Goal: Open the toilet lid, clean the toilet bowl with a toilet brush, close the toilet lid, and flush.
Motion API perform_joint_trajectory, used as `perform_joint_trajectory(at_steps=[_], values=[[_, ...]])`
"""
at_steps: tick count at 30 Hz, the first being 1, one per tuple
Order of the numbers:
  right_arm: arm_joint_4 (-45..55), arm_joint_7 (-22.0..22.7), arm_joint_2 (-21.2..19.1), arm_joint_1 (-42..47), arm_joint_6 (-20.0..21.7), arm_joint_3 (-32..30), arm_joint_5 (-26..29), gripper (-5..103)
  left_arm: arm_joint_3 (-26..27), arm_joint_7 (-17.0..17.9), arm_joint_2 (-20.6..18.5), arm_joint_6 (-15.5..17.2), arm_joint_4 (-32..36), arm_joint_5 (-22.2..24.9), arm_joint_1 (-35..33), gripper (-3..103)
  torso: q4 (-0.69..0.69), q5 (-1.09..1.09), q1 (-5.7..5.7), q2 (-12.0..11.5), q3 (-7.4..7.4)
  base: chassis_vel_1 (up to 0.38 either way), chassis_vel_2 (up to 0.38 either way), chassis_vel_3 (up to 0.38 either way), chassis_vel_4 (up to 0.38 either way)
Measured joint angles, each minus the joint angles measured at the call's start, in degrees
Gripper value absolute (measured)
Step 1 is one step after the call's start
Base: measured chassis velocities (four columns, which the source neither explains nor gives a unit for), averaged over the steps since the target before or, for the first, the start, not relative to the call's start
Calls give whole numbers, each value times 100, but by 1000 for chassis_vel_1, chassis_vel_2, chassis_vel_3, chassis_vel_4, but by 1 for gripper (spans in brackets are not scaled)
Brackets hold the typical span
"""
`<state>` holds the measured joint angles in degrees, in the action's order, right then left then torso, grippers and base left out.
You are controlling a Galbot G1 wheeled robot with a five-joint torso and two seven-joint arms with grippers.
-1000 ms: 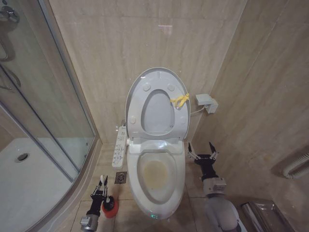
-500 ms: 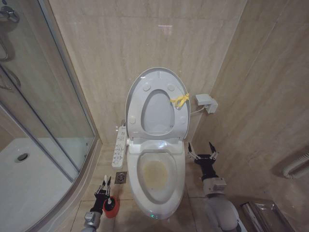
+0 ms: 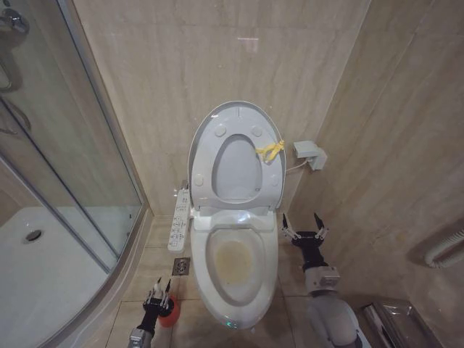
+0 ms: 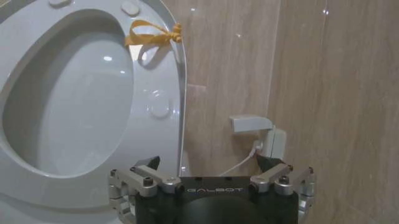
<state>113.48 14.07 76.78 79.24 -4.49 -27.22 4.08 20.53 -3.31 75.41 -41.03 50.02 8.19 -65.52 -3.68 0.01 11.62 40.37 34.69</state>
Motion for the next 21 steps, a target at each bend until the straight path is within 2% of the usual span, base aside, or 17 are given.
perform_joint_trajectory(at_steps=[1,6,7,8,12,14,15,18,20,21], values=[[0,0,0,1,0,0,0,100,17,20,-5,30,47,-35,-44,49,1,-1,0,0,1,0,0,0,0],[0,0,0,1,0,0,0,100,137,151,-46,154,482,-160,-396,49,2,-1,0,0,0,0,0,0,0],[0,0,0,1,0,0,0,100,160,168,-56,161,663,-163,-492,77,2,-3,0,0,0,0,0,0,0],[0,0,0,1,0,0,0,100,160,168,-56,161,663,-163,-492,77,2,-3,0,0,0,0,0,0,0],[0,0,0,1,0,0,0,100,216,246,-84,208,1577,-157,-913,77,1,-1,0,0,0,0,0,0,0],[0,0,0,1,0,0,0,100,237,265,-84,185,1748,-181,-1001,77,1,-2,0,0,0,0,0,0,0],[0,0,0,1,0,0,0,100,289,309,-83,157,2028,-230,-1147,99,1,-1,0,0,0,0,0,0,0],[0,0,0,1,0,0,0,100,358,362,-94,159,2491,-245,-1372,99,2,-2,0,0,0,0,0,0,0],[0,0,0,1,0,0,0,100,489,379,-138,250,3138,-239,-1629,99,2,-1,0,0,0,0,0,0,0],[0,0,0,1,0,0,0,100,489,379,-138,250,3138,-239,-1629,99,2,-1,0,0,0,0,0,0,0]])
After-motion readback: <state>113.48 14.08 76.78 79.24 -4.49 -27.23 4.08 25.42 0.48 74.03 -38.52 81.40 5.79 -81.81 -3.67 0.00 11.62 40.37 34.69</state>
